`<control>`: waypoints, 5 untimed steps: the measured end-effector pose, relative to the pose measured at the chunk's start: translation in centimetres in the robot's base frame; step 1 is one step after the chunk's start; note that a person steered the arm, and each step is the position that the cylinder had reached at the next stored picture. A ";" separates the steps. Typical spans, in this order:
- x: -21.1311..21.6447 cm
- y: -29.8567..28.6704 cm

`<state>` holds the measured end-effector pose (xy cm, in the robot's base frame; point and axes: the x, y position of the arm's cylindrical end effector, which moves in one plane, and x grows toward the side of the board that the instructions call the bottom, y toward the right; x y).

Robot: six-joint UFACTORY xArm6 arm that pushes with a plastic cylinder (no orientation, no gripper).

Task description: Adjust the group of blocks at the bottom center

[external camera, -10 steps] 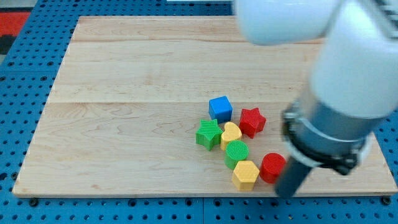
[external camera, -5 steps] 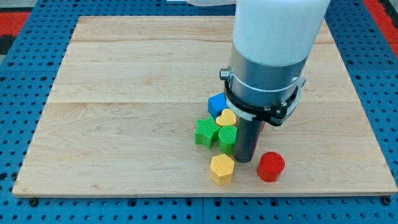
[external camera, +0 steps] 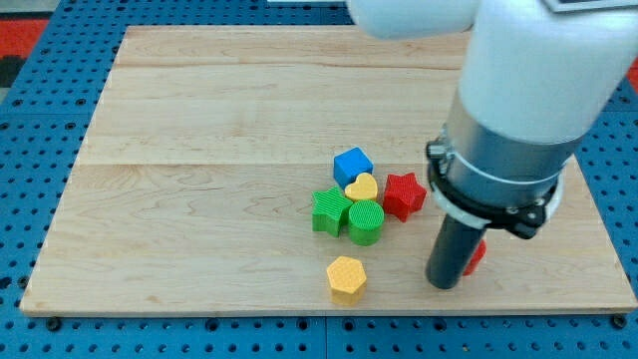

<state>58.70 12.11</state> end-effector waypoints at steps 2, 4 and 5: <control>2.4 2.8; -0.1 2.1; -1.0 -2.1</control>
